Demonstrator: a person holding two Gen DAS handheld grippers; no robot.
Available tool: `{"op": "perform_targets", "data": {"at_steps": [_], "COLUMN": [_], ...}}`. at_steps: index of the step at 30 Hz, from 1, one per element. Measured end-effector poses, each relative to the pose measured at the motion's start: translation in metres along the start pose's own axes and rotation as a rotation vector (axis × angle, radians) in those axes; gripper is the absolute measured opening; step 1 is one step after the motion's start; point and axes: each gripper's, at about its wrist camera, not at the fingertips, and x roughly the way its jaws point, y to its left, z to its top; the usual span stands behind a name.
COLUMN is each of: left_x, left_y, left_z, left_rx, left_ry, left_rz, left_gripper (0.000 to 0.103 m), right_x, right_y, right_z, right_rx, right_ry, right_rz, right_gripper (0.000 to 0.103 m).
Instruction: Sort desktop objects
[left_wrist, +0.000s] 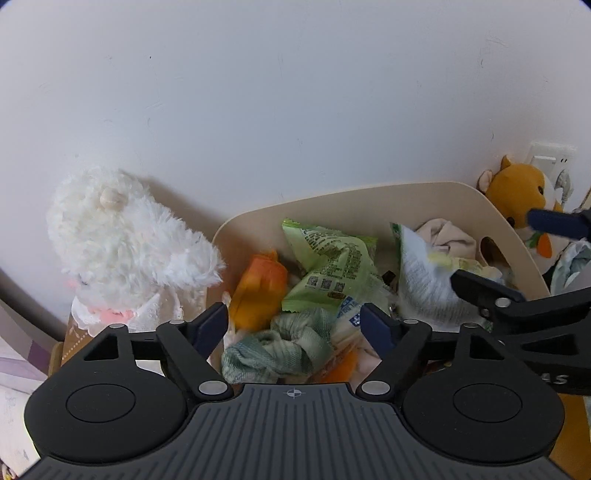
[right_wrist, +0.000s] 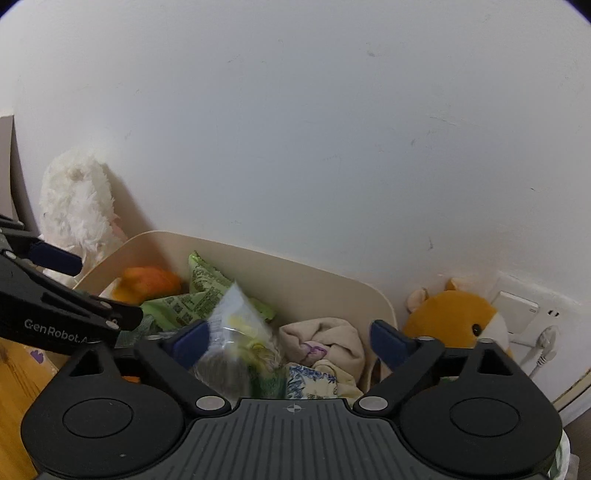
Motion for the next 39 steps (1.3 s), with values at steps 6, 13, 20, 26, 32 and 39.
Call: {"op": "perform_targets", "data": {"at_steps": [6,13,20,26,32,39], "left_x": [-0.008,-0.031,-0.069,-0.101,-0.142,-0.191], "left_y": [-0.002,0.001,0.005,0.004,0.003,-0.001], "left_z": [0.008,0.012,-0.006,-0.019,-0.039,-0.071], "left_rx": [0.0,0.025,0.018,-0.009,-0.014,0.007], "left_ry": [-0.005,-0.011,-0.021,-0.049,-0.08,-0.106], "left_rz": [0.015,0.008,-0.019,-0.017,-0.009,-0.023], "left_gripper": [0.082,0.083,0.083,0.083,0.083,0.083], "right_x": [-0.013,-0.042,-0.077,-0.101,-0.133,-0.198], "right_y": [-0.003,-0.01,-0.006,0.002,0.006,0.004], "right_z": [0.003,0.007,0.007,0.001,-0.006,-0.023], "right_rx": [0.01,0.046,0.108,0.156,0.176,0.206], "right_ry": [-0.014,-0.011,-0.002,0.013,-0.001,-0.061], "right_rz": [-0.009,-0.009,-0.011,-0.009,-0.019,-0.061], "right_gripper": [0.103,0.103,0.103,0.103,0.103,0.103]}}
